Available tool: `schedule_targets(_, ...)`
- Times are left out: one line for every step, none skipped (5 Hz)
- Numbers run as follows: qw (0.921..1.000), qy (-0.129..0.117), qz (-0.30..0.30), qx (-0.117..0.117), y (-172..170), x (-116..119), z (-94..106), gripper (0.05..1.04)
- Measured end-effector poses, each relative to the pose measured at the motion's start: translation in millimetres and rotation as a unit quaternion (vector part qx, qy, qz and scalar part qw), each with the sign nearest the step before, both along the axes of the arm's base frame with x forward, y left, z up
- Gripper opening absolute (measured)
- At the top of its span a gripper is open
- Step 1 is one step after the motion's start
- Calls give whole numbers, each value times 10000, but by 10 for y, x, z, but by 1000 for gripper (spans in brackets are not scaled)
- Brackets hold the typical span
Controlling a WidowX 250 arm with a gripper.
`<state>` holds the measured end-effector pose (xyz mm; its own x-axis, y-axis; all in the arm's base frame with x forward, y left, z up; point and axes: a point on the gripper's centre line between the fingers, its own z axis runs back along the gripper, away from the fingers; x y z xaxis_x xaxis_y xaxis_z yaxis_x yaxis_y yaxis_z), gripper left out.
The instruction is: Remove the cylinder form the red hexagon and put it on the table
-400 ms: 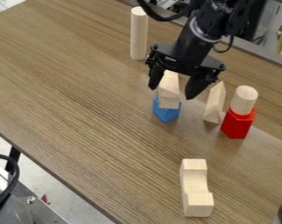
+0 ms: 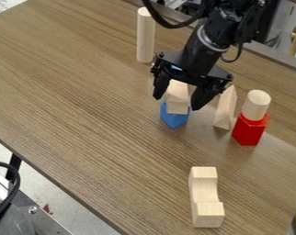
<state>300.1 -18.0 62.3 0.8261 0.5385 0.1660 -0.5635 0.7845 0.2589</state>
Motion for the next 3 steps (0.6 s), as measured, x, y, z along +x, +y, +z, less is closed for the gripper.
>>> schedule_targets(9999,-150,69,-27,25,-2,129,1000)
schedule_targets(9997,-160,139,-114,51,-4,144,1000)
schedule_targets(9967,-266,37,-771,94,9,134,1000)
